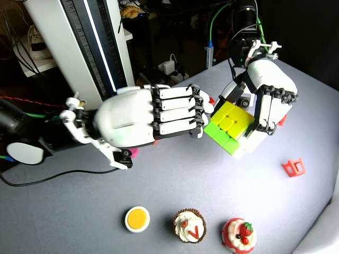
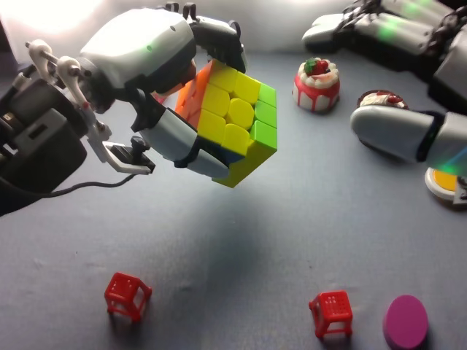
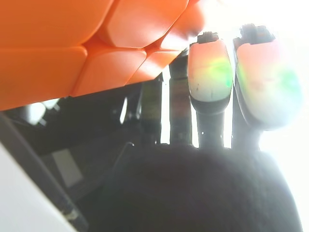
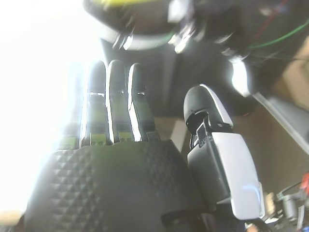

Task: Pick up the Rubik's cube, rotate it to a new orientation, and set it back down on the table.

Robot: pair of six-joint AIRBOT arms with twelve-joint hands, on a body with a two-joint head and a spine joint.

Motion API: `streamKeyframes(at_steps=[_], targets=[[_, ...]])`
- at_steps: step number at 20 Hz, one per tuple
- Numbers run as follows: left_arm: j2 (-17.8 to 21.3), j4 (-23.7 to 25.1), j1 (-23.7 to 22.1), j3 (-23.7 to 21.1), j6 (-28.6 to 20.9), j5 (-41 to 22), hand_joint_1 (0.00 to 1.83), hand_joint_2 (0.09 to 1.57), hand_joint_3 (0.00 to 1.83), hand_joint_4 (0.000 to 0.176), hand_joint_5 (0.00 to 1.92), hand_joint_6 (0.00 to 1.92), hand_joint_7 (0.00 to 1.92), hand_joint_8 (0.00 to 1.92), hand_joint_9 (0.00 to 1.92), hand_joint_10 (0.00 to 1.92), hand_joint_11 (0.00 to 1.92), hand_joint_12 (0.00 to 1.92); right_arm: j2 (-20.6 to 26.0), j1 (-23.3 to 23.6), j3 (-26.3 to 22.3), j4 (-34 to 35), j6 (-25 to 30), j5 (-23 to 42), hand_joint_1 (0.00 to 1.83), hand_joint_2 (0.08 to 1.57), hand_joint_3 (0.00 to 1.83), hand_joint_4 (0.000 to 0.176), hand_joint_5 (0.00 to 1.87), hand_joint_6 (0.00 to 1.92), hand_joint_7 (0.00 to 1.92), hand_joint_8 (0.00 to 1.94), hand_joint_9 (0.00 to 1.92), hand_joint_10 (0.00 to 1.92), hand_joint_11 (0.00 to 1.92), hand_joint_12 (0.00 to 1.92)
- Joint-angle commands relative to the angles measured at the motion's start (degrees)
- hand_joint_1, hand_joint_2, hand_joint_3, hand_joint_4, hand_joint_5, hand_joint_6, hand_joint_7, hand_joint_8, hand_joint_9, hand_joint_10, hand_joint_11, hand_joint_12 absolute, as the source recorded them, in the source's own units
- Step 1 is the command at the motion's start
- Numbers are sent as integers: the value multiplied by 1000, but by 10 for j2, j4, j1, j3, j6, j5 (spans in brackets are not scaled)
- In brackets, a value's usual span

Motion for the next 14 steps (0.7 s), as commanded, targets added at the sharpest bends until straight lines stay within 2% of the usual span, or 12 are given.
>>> streamKeyframes(at_steps=[1, 2, 5, 7, 8, 9, 10, 11, 12, 13, 14], targets=[[-3, -11, -4, 3, -11, -72, 1443, 788, 884, 0, 1113, 1921, 1269, 1921, 1370, 1921, 1479, 1921, 3, 7, -3, 25, 3, 78, 0, 1376, 0, 0, 196, 367, 320, 120, 89, 778, 0, 1284], [-7, -16, -1, 8, -12, -64, 1488, 796, 840, 0, 1084, 1921, 1231, 1921, 1337, 1921, 1455, 1921, 9, 7, -5, 32, 3, 83, 0, 1376, 0, 0, 230, 366, 338, 109, 92, 759, 0, 1276], [-20, -28, 7, 26, -19, -32, 1496, 854, 750, 0, 1097, 1921, 1248, 1921, 1357, 1921, 1467, 1921, 17, 7, -7, 43, 3, 93, 0, 1372, 1, 0, 272, 492, 400, 66, 120, 833, 0, 1493], [-29, -37, 11, 39, -22, -7, 1423, 1011, 457, 0, 884, 1921, 1059, 1921, 1185, 1921, 1286, 1921, 18, 7, -7, 44, 3, 93, 0, 1374, 0, 0, 257, 514, 402, 48, 106, 860, 0, 1523], [-33, -44, 14, 46, -20, 7, 1147, 1131, 450, 0, 546, 1575, 713, 1833, 879, 1921, 980, 1921, 18, 7, -6, 44, 3, 93, 0, 1379, 1, 0, 266, 530, 424, 51, 121, 881, 0, 1551], [-35, -52, 18, 50, -17, 17, 1147, 1131, 450, 0, 546, 1575, 713, 1833, 879, 1921, 980, 1921, 18, 7, -5, 45, 3, 93, 0, 1379, 1, 0, 266, 530, 424, 51, 121, 881, 0, 1551], [-37, -59, 21, 53, -15, 25, 1153, 1250, 161, 0, 540, 1456, 717, 1740, 820, 1921, 914, 1921, 18, 7, -5, 46, 3, 93, 0, 1383, 1, 0, 266, 543, 429, 48, 121, 901, 0, 1575], [-39, -64, 25, 56, -15, 30, 1112, 1314, 47, 0, 499, 1527, 701, 1651, 655, 1780, 697, 1921, 18, 7, -5, 47, 3, 93, 0, 1382, 0, 0, 263, 567, 420, 39, 103, 928, 0, 1556], [-42, -70, 30, 60, -15, 37, 889, 1333, 13, 52, 553, 1584, 533, 1385, 569, 1637, 555, 1920, 19, 7, -5, 48, 3, 93, 0, 1382, 0, 0, 257, 600, 424, 37, 85, 954, 0, 1540], [-43, -73, 32, 62, -15, 39, 787, 1205, 0, 55, 220, 1001, 314, 1015, 259, 1507, 227, 1913, 19, 6, -5, 49, 3, 93, 0, 1388, 1, 0, 236, 621, 420, 30, 66, 931, 0, 1461], [-43, -74, 34, 63, -15, 41, 787, 1205, 0, 55, 220, 1001, 314, 1015, 259, 1507, 227, 1913, 19, 6, -5, 49, 3, 93, 0, 1388, 1, 0, 236, 621, 420, 30, 66, 931, 0, 1461]])
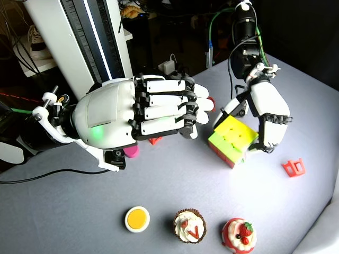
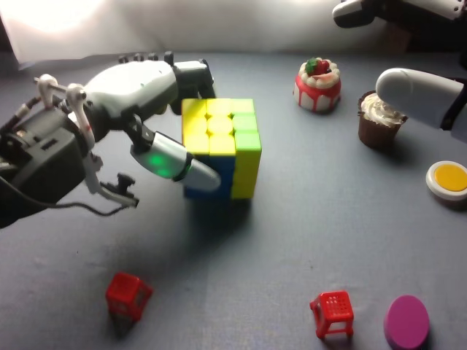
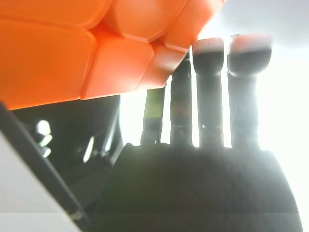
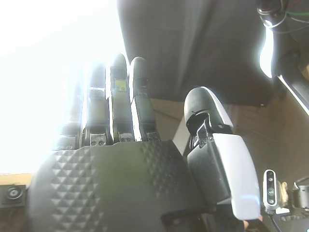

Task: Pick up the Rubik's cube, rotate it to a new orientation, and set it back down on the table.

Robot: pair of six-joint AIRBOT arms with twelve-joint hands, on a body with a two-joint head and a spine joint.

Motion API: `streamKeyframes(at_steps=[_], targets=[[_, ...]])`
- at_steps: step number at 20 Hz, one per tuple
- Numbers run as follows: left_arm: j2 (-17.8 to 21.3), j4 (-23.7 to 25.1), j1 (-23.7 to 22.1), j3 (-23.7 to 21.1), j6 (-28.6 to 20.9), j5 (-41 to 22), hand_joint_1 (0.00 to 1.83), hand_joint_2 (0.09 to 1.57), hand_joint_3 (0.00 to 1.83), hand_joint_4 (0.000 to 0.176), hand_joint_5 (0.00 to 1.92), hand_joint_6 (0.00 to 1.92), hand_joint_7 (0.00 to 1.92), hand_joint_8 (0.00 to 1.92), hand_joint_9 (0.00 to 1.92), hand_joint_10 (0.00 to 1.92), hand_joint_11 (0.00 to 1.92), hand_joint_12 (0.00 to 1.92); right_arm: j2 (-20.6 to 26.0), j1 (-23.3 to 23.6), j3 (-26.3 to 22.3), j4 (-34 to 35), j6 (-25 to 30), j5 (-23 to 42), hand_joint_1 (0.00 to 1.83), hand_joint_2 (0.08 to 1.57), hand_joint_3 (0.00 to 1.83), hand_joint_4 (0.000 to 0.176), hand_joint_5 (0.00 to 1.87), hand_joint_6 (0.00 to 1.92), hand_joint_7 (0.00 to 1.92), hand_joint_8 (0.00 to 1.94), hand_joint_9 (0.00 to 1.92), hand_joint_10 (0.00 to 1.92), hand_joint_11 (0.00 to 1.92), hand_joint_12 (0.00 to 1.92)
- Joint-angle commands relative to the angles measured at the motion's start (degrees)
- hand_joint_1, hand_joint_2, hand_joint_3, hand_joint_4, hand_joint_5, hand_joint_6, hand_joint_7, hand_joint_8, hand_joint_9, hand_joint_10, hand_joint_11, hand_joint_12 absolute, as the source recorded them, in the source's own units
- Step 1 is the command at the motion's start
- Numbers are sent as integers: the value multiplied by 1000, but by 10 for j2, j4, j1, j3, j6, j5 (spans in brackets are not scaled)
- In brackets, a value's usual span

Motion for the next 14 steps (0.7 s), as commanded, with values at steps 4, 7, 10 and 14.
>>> streamKeyframes(at_steps=[4, 7, 10, 14], targets=[[13, -2, 2, -13, 0, -82, 620, 1153, 0, 121, 119, 377, 155, 91, 68, 115, 0, 643, 2, 7, 1, 16, 3, 71, 5, 1393, 0, 0, 196, 669, 410, 19, 55, 947, 0, 1467], [33, -2, 9, -32, 11, -105, 586, 1034, 0, 132, 83, 44, 4, 0, 0, 0, 0, 4, 4, 6, 1, 18, 3, 71, 39, 1384, 0, 0, 187, 624, 401, 12, 46, 913, 0, 1454], [55, 1, 19, -56, 12, -152, 496, 860, 0, 175, 0, 0, 0, 0, 0, 0, 0, 0, 6, 5, 0, 21, 3, 73, 11, 1387, 3, 0, 141, 432, 309, 0, 8, 830, 0, 1290], [86, 12, 28, -90, 17, -231, 149, 825, 0, 139, 0, 0, 0, 0, 0, 0, 0, 0, 11, 2, -2, 28, 3, 75, 0, 1364, 0, 0, 16, 31, 16, 0, 23, 97, 0, 83]])
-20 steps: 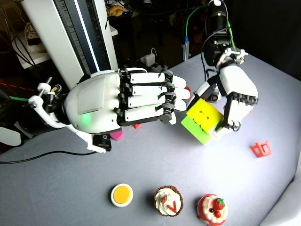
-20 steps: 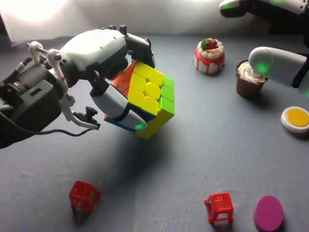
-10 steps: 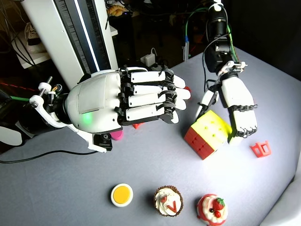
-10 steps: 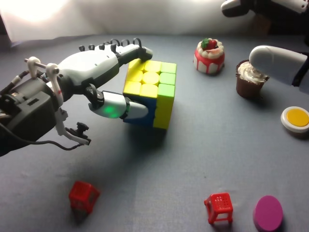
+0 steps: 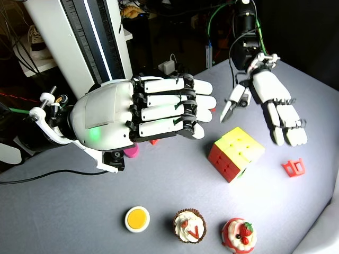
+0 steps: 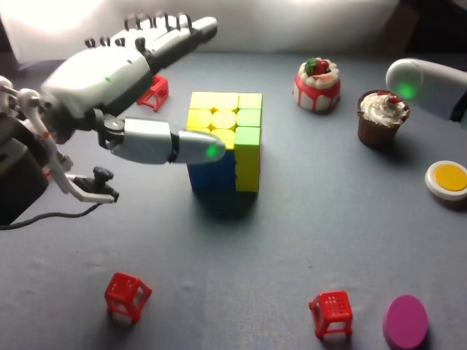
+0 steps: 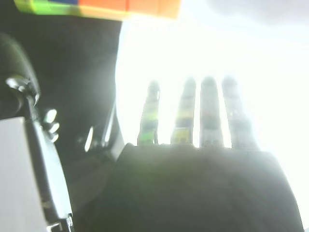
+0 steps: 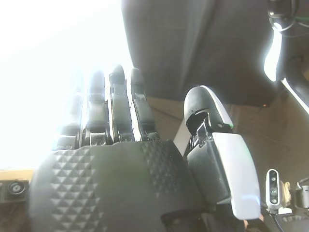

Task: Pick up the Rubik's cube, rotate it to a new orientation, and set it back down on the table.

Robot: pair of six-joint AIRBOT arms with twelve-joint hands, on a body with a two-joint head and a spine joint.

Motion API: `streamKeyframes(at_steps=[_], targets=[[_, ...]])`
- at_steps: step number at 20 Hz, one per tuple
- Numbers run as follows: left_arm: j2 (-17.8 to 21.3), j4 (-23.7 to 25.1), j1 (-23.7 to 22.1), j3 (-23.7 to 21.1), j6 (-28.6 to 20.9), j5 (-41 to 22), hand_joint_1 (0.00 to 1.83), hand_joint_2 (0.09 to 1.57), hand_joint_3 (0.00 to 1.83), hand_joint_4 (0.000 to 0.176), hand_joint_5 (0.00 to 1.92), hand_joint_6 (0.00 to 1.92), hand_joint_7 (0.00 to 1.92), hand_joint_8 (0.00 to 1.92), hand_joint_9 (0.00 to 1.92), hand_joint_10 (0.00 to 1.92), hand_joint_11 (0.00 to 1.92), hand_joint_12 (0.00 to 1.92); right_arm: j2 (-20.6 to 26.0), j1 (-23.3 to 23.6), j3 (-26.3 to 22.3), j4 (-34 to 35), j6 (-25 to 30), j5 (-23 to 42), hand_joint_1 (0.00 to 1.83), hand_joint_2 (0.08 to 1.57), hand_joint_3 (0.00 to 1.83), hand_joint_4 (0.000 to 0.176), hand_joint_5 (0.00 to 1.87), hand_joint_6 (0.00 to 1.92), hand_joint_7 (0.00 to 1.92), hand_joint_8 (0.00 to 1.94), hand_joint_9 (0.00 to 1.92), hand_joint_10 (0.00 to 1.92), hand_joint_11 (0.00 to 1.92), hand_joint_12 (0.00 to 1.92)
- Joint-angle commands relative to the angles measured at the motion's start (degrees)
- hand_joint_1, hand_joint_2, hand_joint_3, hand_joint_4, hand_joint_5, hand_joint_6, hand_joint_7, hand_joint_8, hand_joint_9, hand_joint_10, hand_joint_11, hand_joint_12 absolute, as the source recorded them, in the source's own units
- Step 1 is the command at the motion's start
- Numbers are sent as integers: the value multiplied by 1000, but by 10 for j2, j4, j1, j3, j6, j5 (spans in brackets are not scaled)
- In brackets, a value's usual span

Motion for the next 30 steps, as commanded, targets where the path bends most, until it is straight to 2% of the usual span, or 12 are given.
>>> streamKeyframes(at_steps=[1, 2, 6, 12, 17, 18, 21, 22, 25, 27, 29, 30], targets=[[9, 2, -1, -5, -1, -110, 149, 825, 0, 139, 0, 0, 0, 0, 0, 0, 0, 0, 3, 1, -2, 18, 3, 73, 0, 1364, 0, 0, 16, 31, 16, 0, 23, 97, 0, 83], [18, 3, 6, -15, -1, -136, 16, 973, 33, 101, 0, 0, 0, 0, 0, 0, 0, 0, 4, 0, -2, 20, 3, 72, 0, 1334, 0, 0, 0, 1, 0, 0, 0, 3, 0, 2], [51, -5, 39, -50, 8, -223, 0, 985, 26, 174, 0, 0, 0, 0, 0, 0, 0, 0, 11, -8, -4, 52, 3, 72, 0, 1289, 0, 0, 0, 0, 0, 0, 0, 0, 0, 0], [85, -35, 84, -84, 20, -311, 0, 1066, 44, 133, 0, 0, 0, 0, 0, 0, 0, 0, 26, -14, -17, 74, 3, 89, 0, 1248, 0, 0, 0, 0, 0, 0, 0, 0, 0, 0], [109, -53, 121, -107, 25, -394, 0, 981, 0, 157, 0, 0, 0, 0, 0, 0, 0, 0, 47, -30, -39, 99, 3, 143, 108, 1213, 0, 0, 0, 0, 0, 0, 0, 0, 0, 0], [116, -55, 130, -114, 30, -412, 0, 1058, 31, 121, 0, 0, 0, 0, 0, 0, 0, 0, 54, -34, -46, 106, 3, 162, 201, 1152, 0, 0, 0, 0, 0, 0, 0, 0, 0, 0], [132, -57, 153, -129, 37, -450, 60, 1124, 12, 110, 0, 0, 0, 0, 0, 0, 0, 0, 63, -35, -52, 109, 3, 182, 209, 1181, 0, 4, 0, 0, 0, 0, 0, 0, 0, 0], [137, -61, 163, -135, 42, -470, 124, 1122, 7, 134, 0, 0, 0, 0, 0, 0, 0, 0, 67, -35, -55, 109, 3, 191, 293, 1155, 0, 5, 0, 0, 0, 0, 0, 0, 0, 0], [150, -65, 172, -149, 53, -505, 138, 1276, 15, 16, 0, 0, 0, 0, 0, 0, 0, 0, 79, -39, -62, 108, 3, 217, 362, 1165, 0, 30, 0, 0, 0, 0, 0, 0, 0, 0], [152, -51, 157, -148, 61, -505, 355, 1224, 0, 41, 20, 8, 0, 0, 0, 0, 0, 0, 88, -42, -64, 108, 3, 237, 551, 1158, 16, 44, 0, 0, 0, 0, 48, 21, 0, 200], [154, -39, 143, -146, 61, -505, 467, 1184, 0, 144, 398, 124, 121, 25, 20, 7, 0, 0, 100, -42, -70, 105, 3, 249, 640, 1138, 5, 113, 0, 0, 34, 8, 177, 77, 0, 581], [155, -31, 135, -144, 61, -505, 569, 1206, 1, 170, 524, 138, 195, 12, 92, 18, 3, 3, 106, -42, -74, 104, 3, 256, 620, 1370, 17, 163, 321, 1460, 133, 38, 175, 79, 0, 659]])
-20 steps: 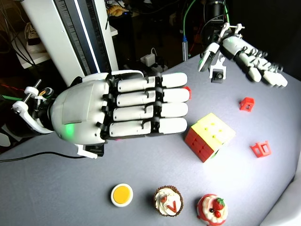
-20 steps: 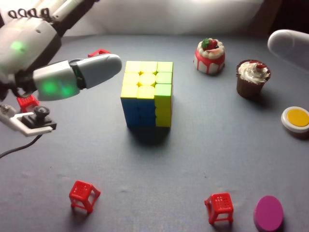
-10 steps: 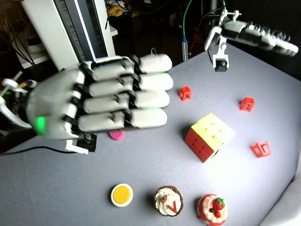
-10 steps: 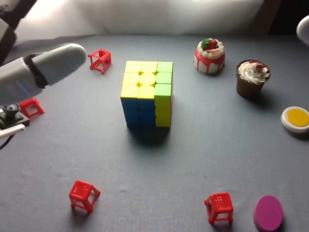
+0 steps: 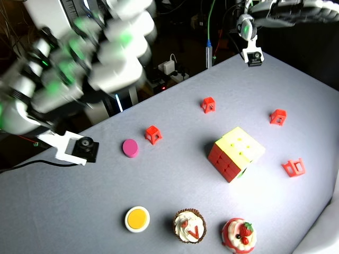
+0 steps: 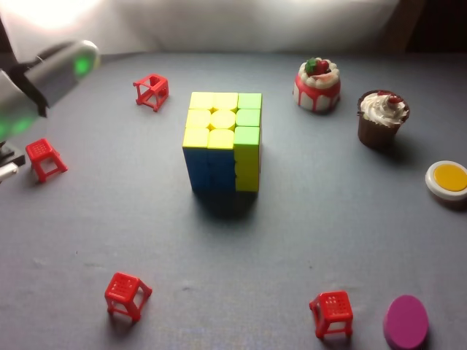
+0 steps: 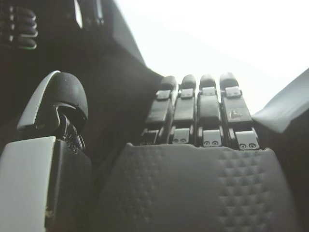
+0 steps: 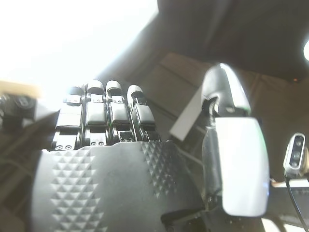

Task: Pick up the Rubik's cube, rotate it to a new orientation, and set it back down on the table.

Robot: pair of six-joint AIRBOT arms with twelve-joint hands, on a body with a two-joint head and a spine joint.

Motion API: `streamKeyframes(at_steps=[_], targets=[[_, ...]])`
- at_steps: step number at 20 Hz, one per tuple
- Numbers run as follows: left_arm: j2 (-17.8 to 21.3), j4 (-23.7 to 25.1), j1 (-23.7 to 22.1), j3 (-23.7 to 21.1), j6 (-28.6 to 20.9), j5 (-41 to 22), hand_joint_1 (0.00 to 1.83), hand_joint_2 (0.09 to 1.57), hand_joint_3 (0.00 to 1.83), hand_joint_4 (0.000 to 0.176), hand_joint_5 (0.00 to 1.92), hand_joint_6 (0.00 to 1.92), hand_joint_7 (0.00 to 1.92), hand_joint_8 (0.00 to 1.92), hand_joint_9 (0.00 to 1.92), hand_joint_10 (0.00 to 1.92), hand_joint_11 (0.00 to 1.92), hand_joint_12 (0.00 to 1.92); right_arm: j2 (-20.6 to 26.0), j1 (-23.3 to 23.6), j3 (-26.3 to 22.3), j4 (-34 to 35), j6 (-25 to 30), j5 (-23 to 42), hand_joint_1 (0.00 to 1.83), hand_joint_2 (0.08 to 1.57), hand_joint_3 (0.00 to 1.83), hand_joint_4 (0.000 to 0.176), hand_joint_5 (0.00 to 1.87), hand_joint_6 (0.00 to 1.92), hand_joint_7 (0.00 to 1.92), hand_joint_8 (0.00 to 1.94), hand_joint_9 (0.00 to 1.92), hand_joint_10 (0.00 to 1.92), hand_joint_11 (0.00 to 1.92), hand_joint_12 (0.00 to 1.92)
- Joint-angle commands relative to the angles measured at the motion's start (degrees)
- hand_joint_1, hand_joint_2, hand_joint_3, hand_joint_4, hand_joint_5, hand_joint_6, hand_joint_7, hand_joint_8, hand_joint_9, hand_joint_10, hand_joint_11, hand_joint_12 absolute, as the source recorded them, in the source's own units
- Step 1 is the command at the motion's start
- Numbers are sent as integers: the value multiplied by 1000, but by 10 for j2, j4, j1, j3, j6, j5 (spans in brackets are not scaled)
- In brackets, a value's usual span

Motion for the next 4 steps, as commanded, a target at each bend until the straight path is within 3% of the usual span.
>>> streamKeyframes(at_steps=[1, 2, 3, 4], targets=[[4, 6, -10, 3, 0, -68, 625, 1210, 2, 175, 487, 109, 108, 2, 38, 3, 4, 4, 3, 4, -4, 7, 3, 75, 677, 1391, 5, 173, 454, 1697, 219, 59, 177, 79, 0, 552], [8, 19, -21, 3, 0, -68, 632, 1234, 0, 162, 422, 35, 100, 6, 44, 15, 0, 97, 8, 4, -7, 5, 3, 84, 759, 1353, 0, 175, 554, 1641, 345, 105, 262, 121, 0, 839], [10, 29, -28, 3, 2, -68, 684, 1241, 0, 152, 397, 13, 101, 4, 35, 9, 0, 24, 9, 4, -6, 4, 3, 85, 722, 1389, 0, 176, 498, 1711, 322, 184, 235, 206, 0, 1118], [13, 37, -34, 2, 8, -68, 677, 1269, 11, 146, 397, 10, 125, 11, 37, 8, 0, 4, 10, 4, -5, 4, 3, 86, 744, 1327, 0, 176, 99, 1459, 347, 237, 294, 265, 0, 1278]])
